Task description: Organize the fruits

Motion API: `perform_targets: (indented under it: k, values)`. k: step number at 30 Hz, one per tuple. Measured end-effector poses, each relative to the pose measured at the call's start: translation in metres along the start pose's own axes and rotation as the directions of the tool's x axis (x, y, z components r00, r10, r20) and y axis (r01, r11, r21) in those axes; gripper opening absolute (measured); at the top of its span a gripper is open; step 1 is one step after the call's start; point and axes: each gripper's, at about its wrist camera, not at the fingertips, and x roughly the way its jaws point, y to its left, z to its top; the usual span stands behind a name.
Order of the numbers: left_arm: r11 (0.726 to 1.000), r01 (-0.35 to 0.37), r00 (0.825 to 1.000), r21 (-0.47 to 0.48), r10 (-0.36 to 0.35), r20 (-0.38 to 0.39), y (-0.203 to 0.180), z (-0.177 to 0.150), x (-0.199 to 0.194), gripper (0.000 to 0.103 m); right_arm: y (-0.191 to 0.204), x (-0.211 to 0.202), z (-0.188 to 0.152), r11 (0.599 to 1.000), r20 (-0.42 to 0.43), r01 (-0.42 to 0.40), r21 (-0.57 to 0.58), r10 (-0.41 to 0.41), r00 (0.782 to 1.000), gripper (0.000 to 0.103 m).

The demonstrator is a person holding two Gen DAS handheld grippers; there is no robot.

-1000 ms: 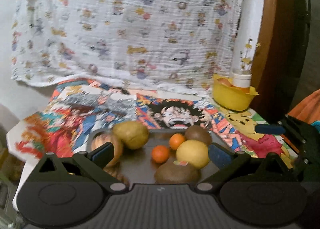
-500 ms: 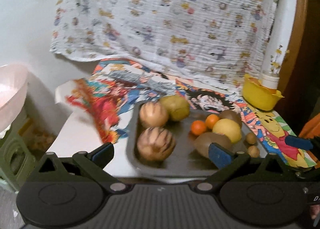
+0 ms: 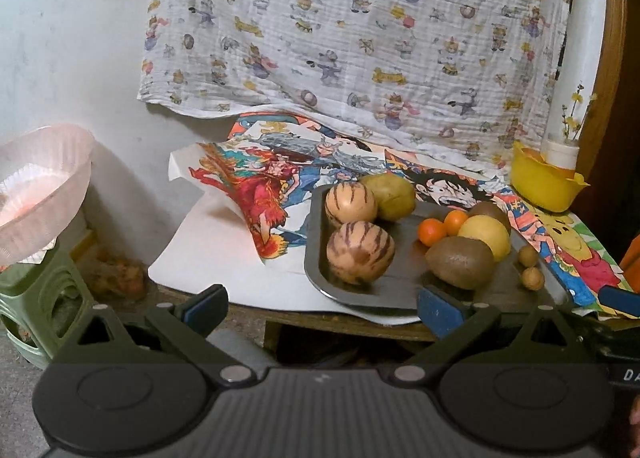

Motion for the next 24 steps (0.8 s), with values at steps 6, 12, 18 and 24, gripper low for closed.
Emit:
perform_targets:
  k: [6,12,18,24]
  values:
    - [1.000,-0.002,1.000,0.024,0.002,-0.004,-0.004,-0.007,0.000,0.102,-0.001,0.001,-0.007,0.999,-0.007,0.030,0.025,-0.030,1.000,0.102]
    - [1.000,0.003,1.000,0.020,-0.002,-0.003,-0.003,-0.010,-0.001,0.102,-0.002,0.002,-0.012,0.998,-0.008,0.046,0.034,-0.045,0.999,0.102]
    - [1.000,0.018,1.000,0.020,-0.019,0.019,-0.003,-0.014,-0.005,0.102,-0.003,-0.004,-0.016,0.998,0.032,0.049,0.038,-0.050,0.998,0.102]
    - [1.000,0.023,0.999,0.016,-0.024,0.031,-0.003,-0.014,-0.007,0.102,-0.005,-0.009,-0.016,0.997,0.066,0.059,0.054,-0.062,0.996,0.102]
